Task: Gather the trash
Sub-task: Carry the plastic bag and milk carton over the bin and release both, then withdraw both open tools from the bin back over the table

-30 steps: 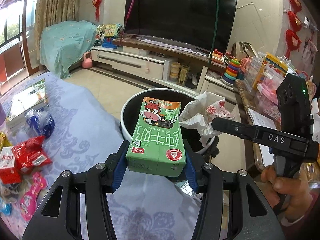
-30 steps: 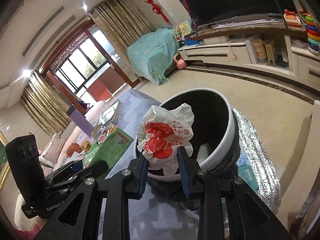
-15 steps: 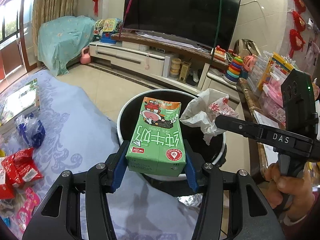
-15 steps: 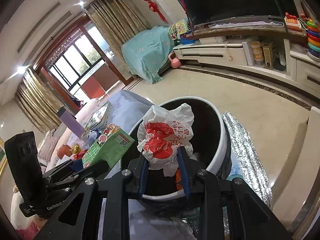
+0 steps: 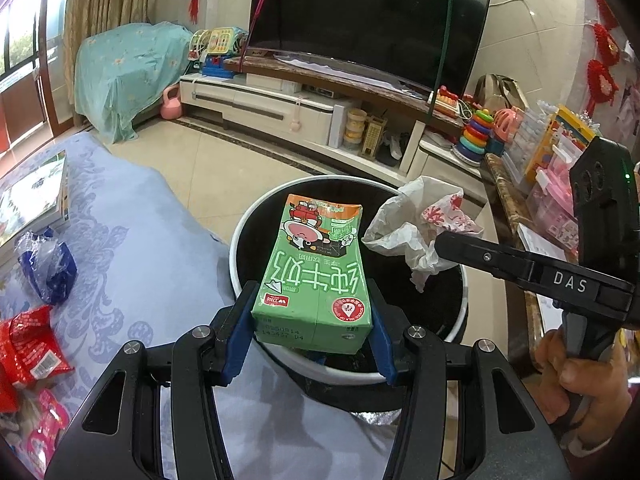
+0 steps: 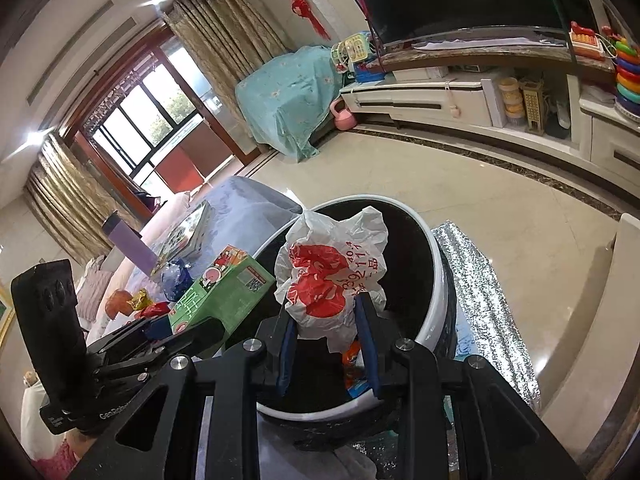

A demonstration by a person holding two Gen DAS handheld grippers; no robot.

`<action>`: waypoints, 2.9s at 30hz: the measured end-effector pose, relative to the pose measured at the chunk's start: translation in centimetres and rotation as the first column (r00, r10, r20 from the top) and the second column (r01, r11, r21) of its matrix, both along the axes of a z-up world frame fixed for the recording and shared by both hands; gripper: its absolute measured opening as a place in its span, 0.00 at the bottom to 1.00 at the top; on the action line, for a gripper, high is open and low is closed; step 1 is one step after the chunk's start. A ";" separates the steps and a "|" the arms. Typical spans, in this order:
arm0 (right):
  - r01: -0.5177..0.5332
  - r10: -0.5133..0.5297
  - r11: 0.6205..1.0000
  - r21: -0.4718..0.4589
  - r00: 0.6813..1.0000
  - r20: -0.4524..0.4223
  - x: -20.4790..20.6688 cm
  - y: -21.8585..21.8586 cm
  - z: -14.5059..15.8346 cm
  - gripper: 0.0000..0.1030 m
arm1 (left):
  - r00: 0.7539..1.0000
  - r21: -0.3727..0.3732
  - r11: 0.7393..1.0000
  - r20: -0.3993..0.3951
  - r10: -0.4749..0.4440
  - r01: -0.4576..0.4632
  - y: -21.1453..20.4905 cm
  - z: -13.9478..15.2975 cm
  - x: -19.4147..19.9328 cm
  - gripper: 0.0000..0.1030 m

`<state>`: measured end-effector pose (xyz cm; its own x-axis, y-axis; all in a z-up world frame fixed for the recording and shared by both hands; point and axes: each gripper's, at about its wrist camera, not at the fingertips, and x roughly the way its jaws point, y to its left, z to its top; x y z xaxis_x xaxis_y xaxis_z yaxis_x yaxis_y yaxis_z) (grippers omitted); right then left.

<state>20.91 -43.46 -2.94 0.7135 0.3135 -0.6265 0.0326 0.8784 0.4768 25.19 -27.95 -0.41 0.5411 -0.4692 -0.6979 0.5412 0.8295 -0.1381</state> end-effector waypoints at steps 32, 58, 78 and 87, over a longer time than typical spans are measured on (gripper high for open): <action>-0.019 0.020 1.000 -0.025 0.999 0.043 -2.9 4.6 1.5 0.88 | 0.991 -0.038 0.991 -0.008 0.131 -0.131 8.0 -0.3 -5.0 0.62; -0.202 0.202 0.979 -0.006 0.979 0.012 -4.7 16.9 -0.4 0.88 | 0.925 -0.068 0.922 -0.037 0.379 -0.380 24.0 -2.1 -10.7 0.62; -0.365 0.364 0.930 -0.048 0.931 -0.030 -4.7 26.5 -1.9 0.88 | 0.925 0.012 0.925 -0.012 0.381 -0.381 33.2 -3.1 -10.6 0.65; -0.418 0.416 0.906 -0.066 0.908 -0.051 -3.8 29.6 -2.7 0.88 | 0.942 0.147 0.931 0.021 0.334 -0.333 36.2 -3.1 -7.8 0.71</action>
